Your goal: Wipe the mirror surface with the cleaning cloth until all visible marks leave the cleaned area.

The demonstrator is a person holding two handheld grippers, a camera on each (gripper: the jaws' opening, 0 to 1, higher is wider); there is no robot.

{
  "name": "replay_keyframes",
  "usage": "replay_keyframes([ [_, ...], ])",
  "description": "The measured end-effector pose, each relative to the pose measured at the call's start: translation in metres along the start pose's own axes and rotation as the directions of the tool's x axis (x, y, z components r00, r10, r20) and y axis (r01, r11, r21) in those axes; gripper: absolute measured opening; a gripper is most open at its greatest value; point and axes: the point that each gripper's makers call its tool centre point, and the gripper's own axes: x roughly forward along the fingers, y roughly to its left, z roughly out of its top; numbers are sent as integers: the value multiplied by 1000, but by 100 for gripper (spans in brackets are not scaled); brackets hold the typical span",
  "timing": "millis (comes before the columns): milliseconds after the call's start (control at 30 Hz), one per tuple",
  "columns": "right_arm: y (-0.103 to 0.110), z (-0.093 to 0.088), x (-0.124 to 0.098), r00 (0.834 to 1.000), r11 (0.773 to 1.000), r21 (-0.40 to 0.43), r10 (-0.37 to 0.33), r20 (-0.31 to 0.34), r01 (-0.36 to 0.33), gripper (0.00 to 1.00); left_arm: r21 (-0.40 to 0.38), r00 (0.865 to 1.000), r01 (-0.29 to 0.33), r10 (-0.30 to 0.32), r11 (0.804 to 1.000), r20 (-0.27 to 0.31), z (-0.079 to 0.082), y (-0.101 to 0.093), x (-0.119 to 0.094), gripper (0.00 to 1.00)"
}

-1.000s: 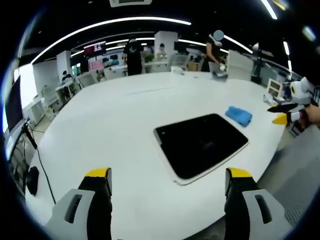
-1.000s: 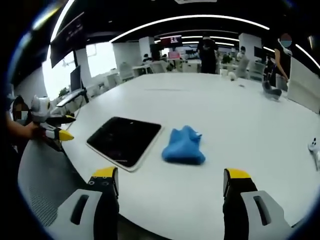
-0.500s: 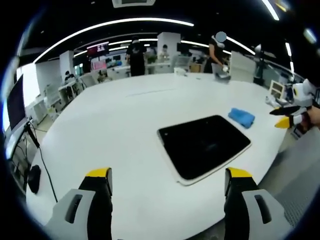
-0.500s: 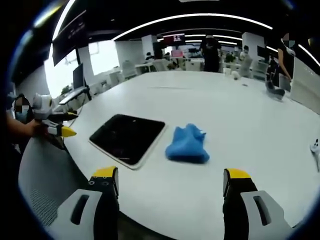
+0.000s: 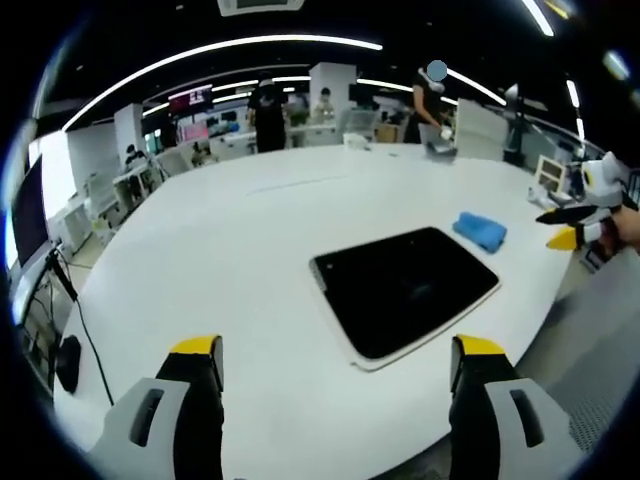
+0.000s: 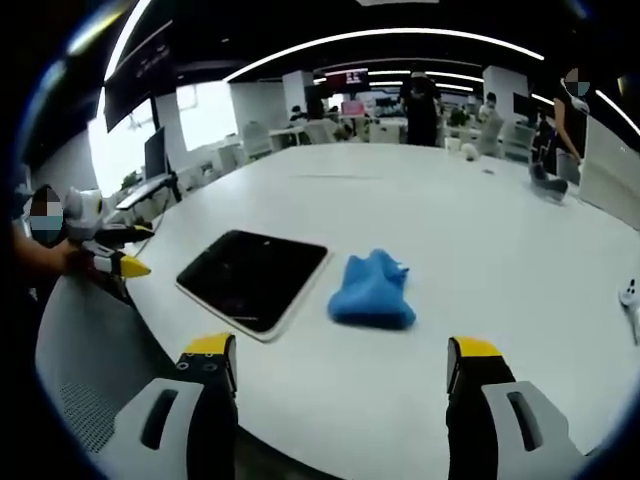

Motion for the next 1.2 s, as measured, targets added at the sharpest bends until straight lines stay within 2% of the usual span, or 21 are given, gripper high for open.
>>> replay_keyframes([
  [400,-7,3,3,1000,1000,-4,-12,-2,12,86,37,1000,13,-13,999,-6,2,-5,3,97],
  [467,-8,2,3,1000,1000,12,-14,-6,14,86,23,1000,-2,2,1000,14,6,-2,2,97],
  [533,-8,1,3,1000,1000,24,-20,-10,20,86,6,1000,-6,6,1000,11,5,0,2,98],
  [600,-10,-1,3,999,999,30,-35,-21,36,89,27,1000,-2,2,1000,10,6,-2,2,98],
  [633,-15,3,0,998,998,18,-65,4,65,90,41,1000,5,-6,999,11,7,-5,3,98],
  [700,-13,3,-1,999,998,45,-48,1,48,90,57,1000,18,-18,998,5,7,-8,4,98],
  [900,-24,24,2,997,997,-23,-80,8,80,91,19,1000,4,-4,1000,7,5,-3,2,99],
  [1000,-27,43,6,997,996,-49,-72,14,72,86,34,1000,5,-5,999,15,7,-4,2,99],
  [1033,-21,43,9,1000,1000,-9,-23,-12,22,80,40,1000,9,-10,999,14,7,-5,2,99],
  [1067,-21,43,13,999,999,40,-8,-47,10,77,41,1000,10,-11,999,13,6,-5,2,99],
  [1133,-29,49,20,999,1000,-3,-24,-48,24,79,37,1000,6,-6,999,13,6,-3,3,99],
  [1200,-27,46,24,995,1000,6,-5,-97,6,76,34,1000,0,0,999,13,5,-2,2,99],
])
